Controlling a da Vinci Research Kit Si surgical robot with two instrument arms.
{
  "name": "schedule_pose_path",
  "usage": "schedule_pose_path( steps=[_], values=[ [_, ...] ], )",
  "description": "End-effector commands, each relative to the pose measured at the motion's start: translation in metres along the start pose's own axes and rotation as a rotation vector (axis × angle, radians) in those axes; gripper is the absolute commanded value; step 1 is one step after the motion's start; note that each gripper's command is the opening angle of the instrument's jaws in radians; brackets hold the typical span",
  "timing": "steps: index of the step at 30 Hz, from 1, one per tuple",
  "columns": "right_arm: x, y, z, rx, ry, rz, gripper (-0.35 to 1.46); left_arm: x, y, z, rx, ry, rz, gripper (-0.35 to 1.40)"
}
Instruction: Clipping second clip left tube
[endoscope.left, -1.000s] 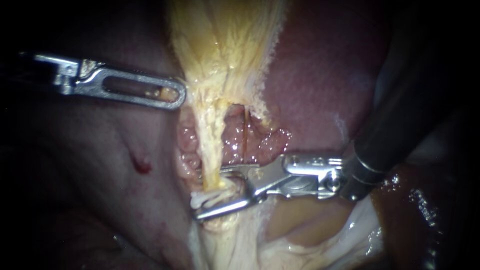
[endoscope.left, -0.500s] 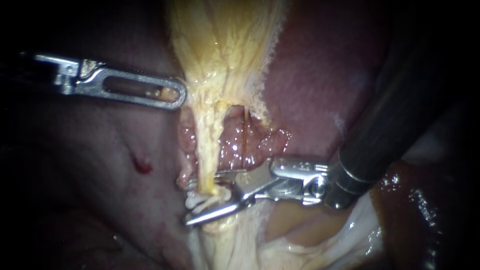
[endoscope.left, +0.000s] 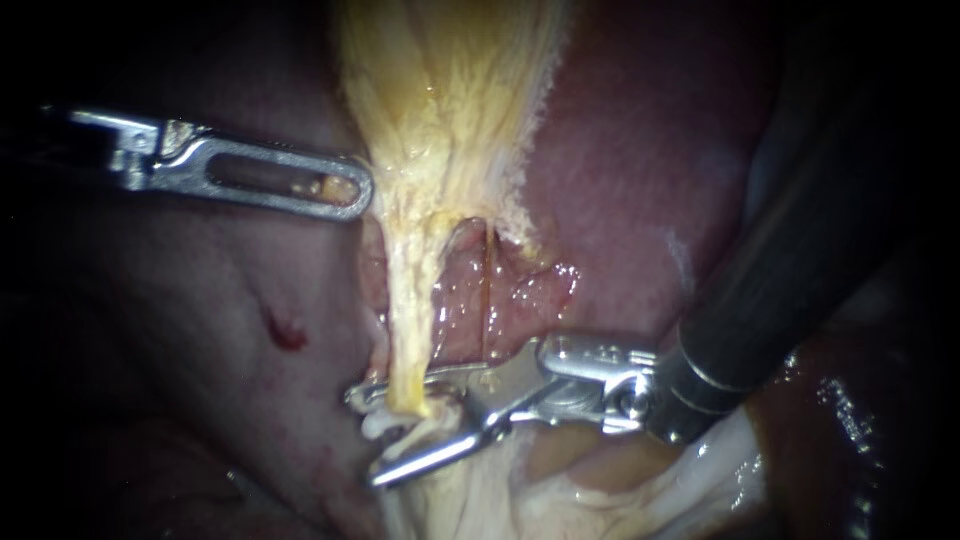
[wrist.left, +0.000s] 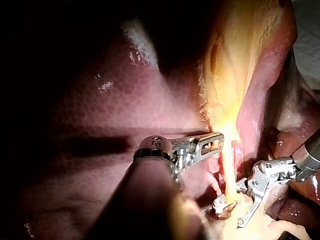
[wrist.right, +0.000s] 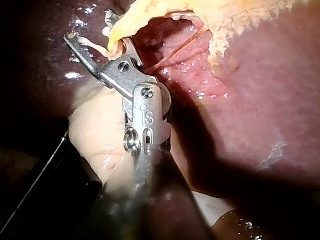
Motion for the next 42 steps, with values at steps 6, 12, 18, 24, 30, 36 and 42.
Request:
schedule_pose_path(
  steps=[6,12,18,24,30,36,42],
  values=[
    [0.0003,-0.0011,0.0006,0.02,-0.004,-0.004,0.5,0.0,0.0,0.0,0.001,0.0,0.0,-0.35],
    [0.0004,-0.0015,0.0008,0.024,-0.004,-0.005,0.5,0.0,0.0,0.0,0.001,0.0,0.0,-0.35],
    [0.0004,-0.0017,0.0004,0.027,-0.006,-0.003,0.46,0.0,0.0001,0.0,0.001,0.0,0.0,-0.35],
    [0.0004,-0.0016,0.0,0.027,-0.006,-0.001,0.38,-0.0001,0.0001,0.0,0.002,0.0,0.0,-0.35],
    [0.0003,-0.0016,-0.0005,0.029,-0.008,0.001,0.16,-0.0001,0.0002,0.0001,0.001,0.0,0.0,-0.35],
    [0.0002,-0.0014,-0.0009,0.03,-0.008,0.002,-0.09,0.0,0.0002,0.0001,0.001,0.0,0.0,-0.35],
    [0.0,-0.0011,-0.0011,0.008,-0.007,0.004,-0.33,0.0,0.0002,0.0001,0.001,0.0,0.0,-0.35]
  ],
)
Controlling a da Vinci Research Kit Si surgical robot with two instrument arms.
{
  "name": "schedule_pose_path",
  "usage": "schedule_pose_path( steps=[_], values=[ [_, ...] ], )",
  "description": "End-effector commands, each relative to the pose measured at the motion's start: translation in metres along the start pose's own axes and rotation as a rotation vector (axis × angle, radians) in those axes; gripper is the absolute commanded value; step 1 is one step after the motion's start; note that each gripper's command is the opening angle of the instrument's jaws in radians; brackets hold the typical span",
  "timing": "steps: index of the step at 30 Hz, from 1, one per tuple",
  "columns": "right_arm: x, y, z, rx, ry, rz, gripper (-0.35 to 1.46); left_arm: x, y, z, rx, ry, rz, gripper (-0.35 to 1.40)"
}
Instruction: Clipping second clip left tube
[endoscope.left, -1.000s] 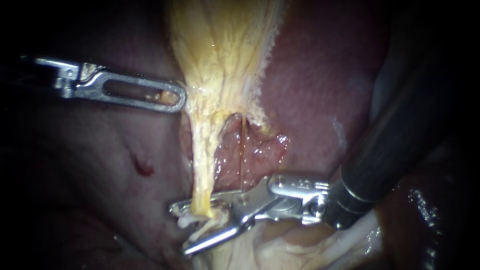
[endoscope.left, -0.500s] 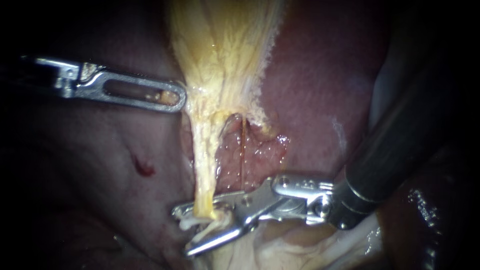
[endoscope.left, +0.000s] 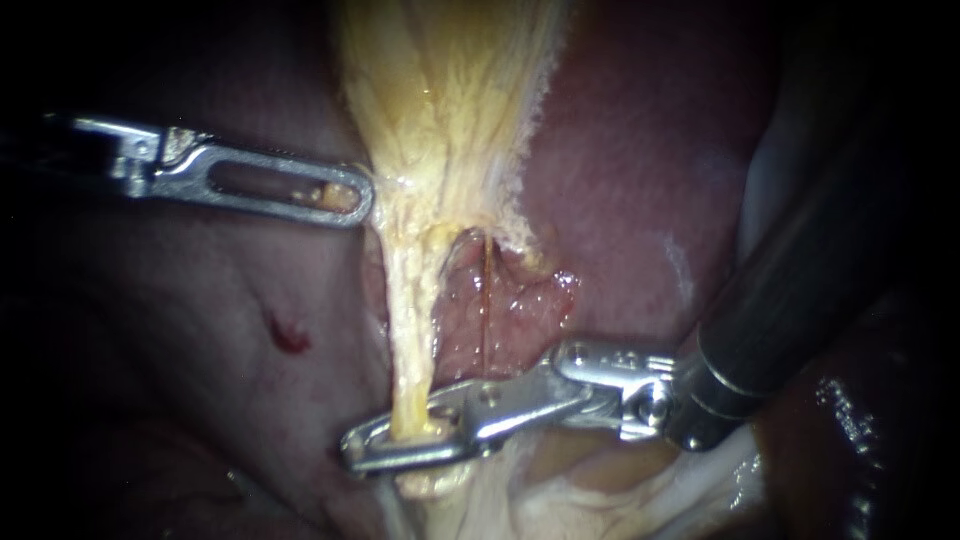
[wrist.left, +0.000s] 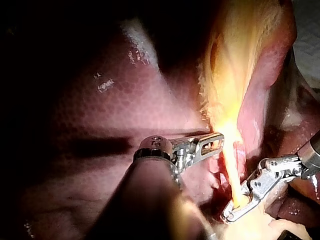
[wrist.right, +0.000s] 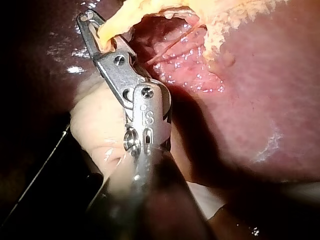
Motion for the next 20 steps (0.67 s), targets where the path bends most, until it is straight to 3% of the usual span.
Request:
schedule_pose_path(
  steps=[1,20],
  values=[
    [-0.0001,0.0,-0.0001,-0.01,0.0,0.001,-0.35,0.0,0.0,0.0,0.0,0.0,0.0,-0.35],
    [-0.0002,0.0003,-0.0004,-0.032,-0.004,-0.003,-0.35,0.0,0.0001,0.0,0.0,0.0,0.0,-0.35]
  ],
)
